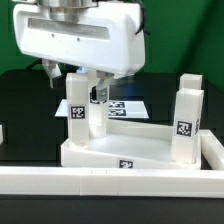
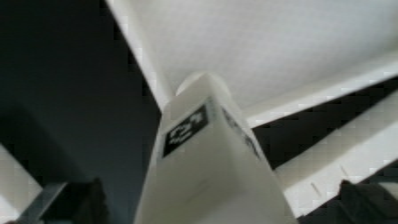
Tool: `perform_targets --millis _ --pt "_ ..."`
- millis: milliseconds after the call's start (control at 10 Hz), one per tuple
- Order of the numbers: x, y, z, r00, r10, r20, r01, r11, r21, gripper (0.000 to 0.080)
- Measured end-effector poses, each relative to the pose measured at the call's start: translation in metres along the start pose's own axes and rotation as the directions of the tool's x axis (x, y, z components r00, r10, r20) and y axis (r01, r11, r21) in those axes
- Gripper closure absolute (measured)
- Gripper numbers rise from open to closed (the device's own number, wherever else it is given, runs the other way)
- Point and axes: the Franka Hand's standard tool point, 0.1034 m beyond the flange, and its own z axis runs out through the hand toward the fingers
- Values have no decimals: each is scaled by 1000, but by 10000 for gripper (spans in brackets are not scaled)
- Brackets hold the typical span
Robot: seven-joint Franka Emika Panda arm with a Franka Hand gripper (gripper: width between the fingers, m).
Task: Assemble desk
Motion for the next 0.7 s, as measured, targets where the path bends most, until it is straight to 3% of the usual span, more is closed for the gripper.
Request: perform_targets --millis 300,700 --pt "1 2 1 954 -299 -7 299 954 -7 150" --pt "1 3 1 862 -507 -4 507 862 -12 159"
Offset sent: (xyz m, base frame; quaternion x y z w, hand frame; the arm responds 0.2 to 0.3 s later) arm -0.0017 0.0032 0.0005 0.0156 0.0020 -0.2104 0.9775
